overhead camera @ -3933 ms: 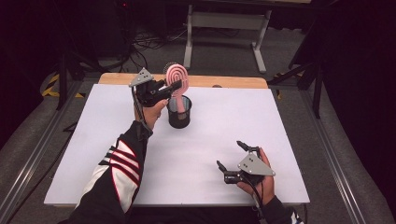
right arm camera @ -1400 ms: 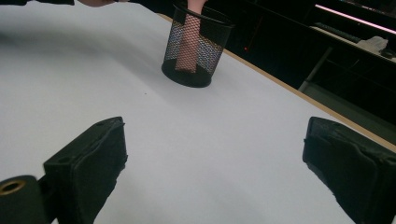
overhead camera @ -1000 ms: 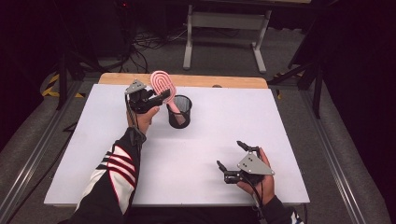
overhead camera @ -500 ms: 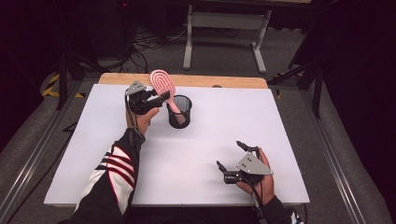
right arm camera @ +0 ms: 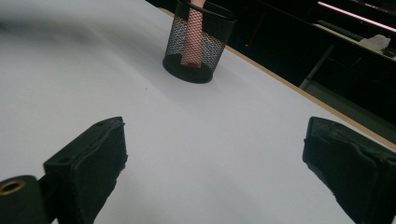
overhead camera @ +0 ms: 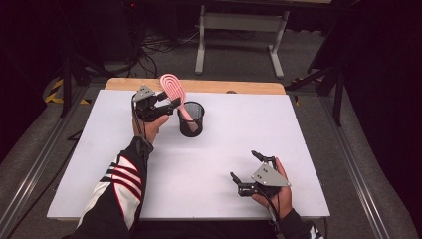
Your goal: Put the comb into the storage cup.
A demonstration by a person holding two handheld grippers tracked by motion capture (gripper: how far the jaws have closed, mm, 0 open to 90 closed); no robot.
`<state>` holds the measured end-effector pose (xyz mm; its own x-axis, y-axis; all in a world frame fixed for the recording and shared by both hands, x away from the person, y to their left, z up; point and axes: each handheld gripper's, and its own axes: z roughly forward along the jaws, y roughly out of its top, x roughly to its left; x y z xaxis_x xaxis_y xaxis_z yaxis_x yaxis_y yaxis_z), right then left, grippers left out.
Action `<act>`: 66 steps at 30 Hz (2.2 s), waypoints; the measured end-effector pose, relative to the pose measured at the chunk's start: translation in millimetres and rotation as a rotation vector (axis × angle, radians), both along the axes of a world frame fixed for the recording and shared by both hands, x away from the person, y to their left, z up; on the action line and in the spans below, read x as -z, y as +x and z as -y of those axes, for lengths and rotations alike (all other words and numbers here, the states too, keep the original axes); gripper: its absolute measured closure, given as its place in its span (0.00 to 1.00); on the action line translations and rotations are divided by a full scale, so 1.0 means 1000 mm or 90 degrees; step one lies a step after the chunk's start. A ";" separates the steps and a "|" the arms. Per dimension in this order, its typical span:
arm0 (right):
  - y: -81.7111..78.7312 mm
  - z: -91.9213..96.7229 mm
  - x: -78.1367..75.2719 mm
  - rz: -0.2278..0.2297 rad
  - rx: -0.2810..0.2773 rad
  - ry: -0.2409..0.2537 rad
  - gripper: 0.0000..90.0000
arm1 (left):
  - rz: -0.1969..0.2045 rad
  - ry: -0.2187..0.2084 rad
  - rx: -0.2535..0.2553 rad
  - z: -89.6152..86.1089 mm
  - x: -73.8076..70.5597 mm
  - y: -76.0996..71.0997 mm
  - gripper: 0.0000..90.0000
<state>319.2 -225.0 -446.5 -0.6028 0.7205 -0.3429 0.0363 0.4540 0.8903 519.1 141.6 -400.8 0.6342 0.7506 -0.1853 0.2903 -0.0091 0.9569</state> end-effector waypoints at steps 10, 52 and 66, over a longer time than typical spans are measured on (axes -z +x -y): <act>0.000 0.000 0.000 -0.001 -0.002 0.000 0.08 | -0.011 -0.001 -0.006 -0.002 0.001 0.001 0.22; 0.000 0.001 0.000 -0.002 -0.001 0.001 0.08 | 0.032 0.060 -0.028 -0.011 -0.014 -0.011 0.07; 0.001 0.001 0.000 -0.002 -0.001 0.000 0.08 | 0.055 0.105 -0.004 -0.011 -0.023 -0.019 0.07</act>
<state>319.8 -225.9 -446.1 -0.6050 0.7196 -0.3408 0.0376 0.4534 0.8905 499.6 152.6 -377.7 0.6382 0.7699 -0.0038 0.2069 -0.1668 0.9640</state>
